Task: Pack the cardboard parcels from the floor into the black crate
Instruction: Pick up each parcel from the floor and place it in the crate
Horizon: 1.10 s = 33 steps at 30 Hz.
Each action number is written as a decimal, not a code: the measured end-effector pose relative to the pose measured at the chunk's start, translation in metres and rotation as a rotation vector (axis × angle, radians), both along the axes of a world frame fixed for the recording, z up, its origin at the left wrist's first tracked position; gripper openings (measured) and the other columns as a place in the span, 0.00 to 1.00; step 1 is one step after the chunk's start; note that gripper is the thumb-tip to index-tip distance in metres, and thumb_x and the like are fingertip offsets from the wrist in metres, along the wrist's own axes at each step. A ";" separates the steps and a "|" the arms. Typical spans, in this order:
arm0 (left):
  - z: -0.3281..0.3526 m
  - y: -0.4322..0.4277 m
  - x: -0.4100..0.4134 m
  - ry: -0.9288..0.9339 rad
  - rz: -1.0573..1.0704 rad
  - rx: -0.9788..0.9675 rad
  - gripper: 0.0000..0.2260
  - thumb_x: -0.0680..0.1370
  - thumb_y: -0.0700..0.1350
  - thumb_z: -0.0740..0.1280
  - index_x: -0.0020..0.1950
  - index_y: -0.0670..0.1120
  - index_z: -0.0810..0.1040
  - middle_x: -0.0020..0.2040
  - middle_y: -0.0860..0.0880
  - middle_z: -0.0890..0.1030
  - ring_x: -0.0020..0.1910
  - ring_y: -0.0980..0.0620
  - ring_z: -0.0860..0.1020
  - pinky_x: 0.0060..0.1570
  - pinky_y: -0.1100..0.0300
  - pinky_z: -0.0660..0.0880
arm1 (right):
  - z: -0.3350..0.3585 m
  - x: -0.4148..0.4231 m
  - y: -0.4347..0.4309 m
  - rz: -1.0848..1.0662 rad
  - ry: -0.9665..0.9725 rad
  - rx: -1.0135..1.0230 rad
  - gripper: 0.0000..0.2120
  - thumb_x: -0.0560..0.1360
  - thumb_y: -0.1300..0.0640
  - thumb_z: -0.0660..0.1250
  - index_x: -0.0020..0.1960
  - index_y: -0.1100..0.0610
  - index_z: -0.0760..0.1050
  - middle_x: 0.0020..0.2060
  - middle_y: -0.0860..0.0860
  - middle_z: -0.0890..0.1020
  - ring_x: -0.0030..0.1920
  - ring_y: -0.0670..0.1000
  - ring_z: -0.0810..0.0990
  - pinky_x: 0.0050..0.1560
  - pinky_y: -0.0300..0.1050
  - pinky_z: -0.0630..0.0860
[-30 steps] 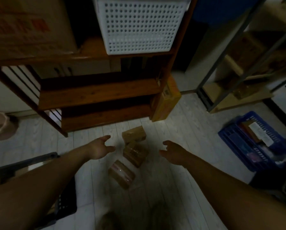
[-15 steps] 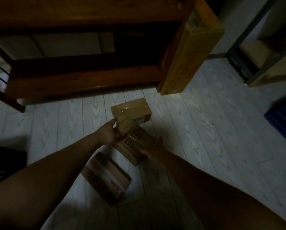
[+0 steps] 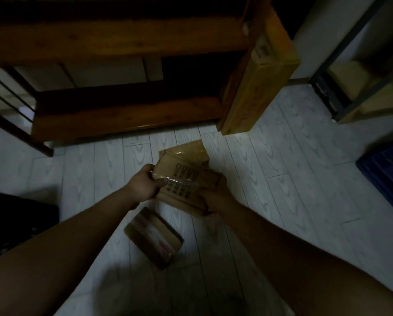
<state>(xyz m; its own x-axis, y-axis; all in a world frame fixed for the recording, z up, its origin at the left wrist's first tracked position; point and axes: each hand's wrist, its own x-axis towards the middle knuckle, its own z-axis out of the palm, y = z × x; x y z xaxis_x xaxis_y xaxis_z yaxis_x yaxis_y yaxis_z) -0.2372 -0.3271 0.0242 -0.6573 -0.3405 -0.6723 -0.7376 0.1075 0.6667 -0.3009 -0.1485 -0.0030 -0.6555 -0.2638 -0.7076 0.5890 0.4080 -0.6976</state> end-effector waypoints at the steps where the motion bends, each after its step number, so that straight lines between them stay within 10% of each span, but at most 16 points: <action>1: 0.031 -0.001 0.005 0.011 0.015 0.014 0.19 0.76 0.43 0.67 0.65 0.45 0.65 0.49 0.47 0.76 0.46 0.46 0.78 0.46 0.49 0.78 | 0.037 0.001 -0.002 0.013 0.013 0.015 0.44 0.67 0.58 0.74 0.77 0.54 0.54 0.67 0.55 0.73 0.57 0.58 0.78 0.33 0.44 0.79; 6: 0.199 -0.011 0.034 0.101 0.058 0.021 0.24 0.77 0.42 0.66 0.69 0.49 0.60 0.53 0.47 0.74 0.44 0.51 0.76 0.43 0.49 0.78 | 0.219 0.013 -0.011 0.074 0.081 0.032 0.42 0.74 0.55 0.70 0.77 0.47 0.47 0.71 0.55 0.68 0.66 0.60 0.71 0.61 0.61 0.74; 15: 0.434 -0.020 0.103 0.224 0.039 -0.034 0.28 0.78 0.42 0.65 0.74 0.53 0.56 0.53 0.50 0.75 0.44 0.54 0.76 0.36 0.60 0.74 | 0.459 0.063 -0.018 0.272 0.385 0.062 0.37 0.69 0.45 0.72 0.73 0.44 0.57 0.64 0.50 0.75 0.63 0.54 0.74 0.64 0.54 0.73; 21: 0.514 -0.010 0.177 0.288 0.223 -0.154 0.27 0.77 0.43 0.65 0.73 0.54 0.59 0.56 0.48 0.75 0.50 0.46 0.77 0.44 0.50 0.78 | 0.526 0.106 -0.027 0.419 0.520 0.065 0.38 0.71 0.51 0.70 0.74 0.41 0.53 0.62 0.49 0.74 0.58 0.54 0.76 0.53 0.46 0.75; 33: 0.604 -0.072 0.376 0.264 0.406 -0.276 0.29 0.76 0.47 0.66 0.74 0.56 0.58 0.57 0.45 0.77 0.53 0.43 0.78 0.55 0.44 0.77 | 0.602 0.270 -0.119 0.683 0.700 -0.023 0.40 0.77 0.49 0.64 0.77 0.43 0.39 0.69 0.54 0.69 0.64 0.56 0.73 0.64 0.51 0.72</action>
<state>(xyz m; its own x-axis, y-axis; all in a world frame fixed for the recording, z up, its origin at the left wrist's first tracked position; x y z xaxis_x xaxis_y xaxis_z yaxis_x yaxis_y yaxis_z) 0.1390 -0.3991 0.6286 -0.5705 -0.7417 -0.3528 -0.5681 0.0462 0.8217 -0.0310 -0.2678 0.5985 -0.6264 -0.7516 -0.2067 -0.3193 0.4893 -0.8116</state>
